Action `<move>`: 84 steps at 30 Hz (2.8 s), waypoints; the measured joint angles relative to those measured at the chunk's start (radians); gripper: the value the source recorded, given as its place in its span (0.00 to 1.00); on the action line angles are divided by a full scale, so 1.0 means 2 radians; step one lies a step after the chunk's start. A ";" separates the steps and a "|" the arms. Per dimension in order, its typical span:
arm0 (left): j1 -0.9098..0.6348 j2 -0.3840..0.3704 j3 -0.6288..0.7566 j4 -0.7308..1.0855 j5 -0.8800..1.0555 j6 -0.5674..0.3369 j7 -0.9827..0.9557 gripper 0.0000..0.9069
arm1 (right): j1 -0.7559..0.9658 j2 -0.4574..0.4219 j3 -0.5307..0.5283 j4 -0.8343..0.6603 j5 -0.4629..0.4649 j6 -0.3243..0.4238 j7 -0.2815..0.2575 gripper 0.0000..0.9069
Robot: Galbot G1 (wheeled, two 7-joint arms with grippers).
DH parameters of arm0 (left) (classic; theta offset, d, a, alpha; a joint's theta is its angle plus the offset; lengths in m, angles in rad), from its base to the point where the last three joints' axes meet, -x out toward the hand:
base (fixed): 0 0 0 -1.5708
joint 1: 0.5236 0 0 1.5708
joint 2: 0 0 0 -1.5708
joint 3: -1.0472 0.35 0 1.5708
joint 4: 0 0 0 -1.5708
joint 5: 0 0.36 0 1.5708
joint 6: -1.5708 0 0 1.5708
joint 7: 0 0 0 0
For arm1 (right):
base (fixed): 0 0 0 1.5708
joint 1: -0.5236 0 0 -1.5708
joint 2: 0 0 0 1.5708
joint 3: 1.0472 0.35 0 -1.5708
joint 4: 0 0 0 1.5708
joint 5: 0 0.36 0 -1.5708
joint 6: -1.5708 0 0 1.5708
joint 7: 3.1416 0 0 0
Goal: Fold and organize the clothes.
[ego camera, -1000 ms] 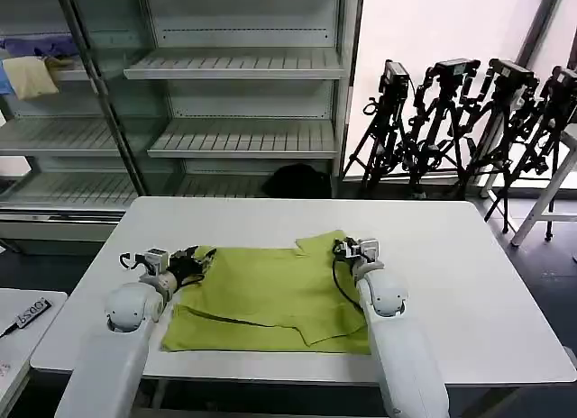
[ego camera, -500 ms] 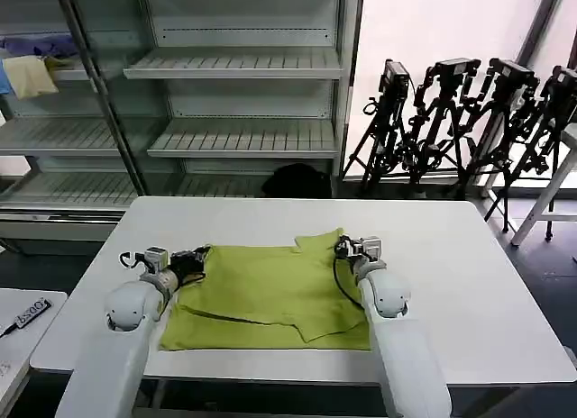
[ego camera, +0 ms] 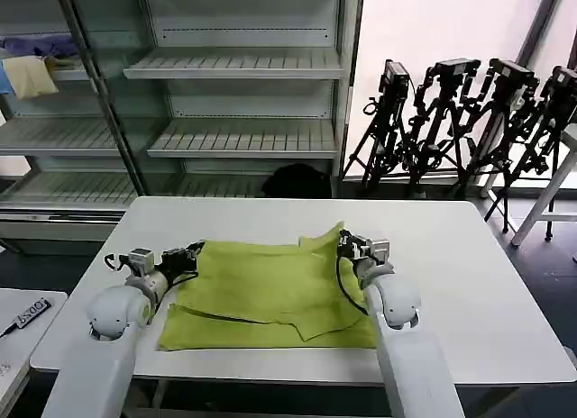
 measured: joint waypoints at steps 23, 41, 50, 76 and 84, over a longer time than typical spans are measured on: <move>0.144 0.024 -0.061 -0.128 -0.027 -0.001 0.026 0.00 | -0.187 -0.017 0.019 0.176 -0.004 0.001 -0.012 0.00; 0.196 0.015 -0.071 -0.157 -0.002 -0.005 0.034 0.06 | -0.243 -0.018 0.025 0.215 -0.039 0.003 -0.022 0.06; 0.203 0.012 -0.072 -0.161 0.020 -0.006 0.031 1.00 | -0.247 -0.013 0.023 0.211 -0.068 0.003 -0.018 1.00; 0.222 -0.032 -0.075 -0.202 0.022 -0.033 -0.054 1.00 | -0.252 -0.006 0.030 0.198 -0.191 0.025 -0.004 1.00; 0.249 -0.067 -0.064 -0.201 0.054 -0.057 -0.107 1.00 | -0.224 -0.010 0.049 0.197 -0.116 0.069 0.012 1.00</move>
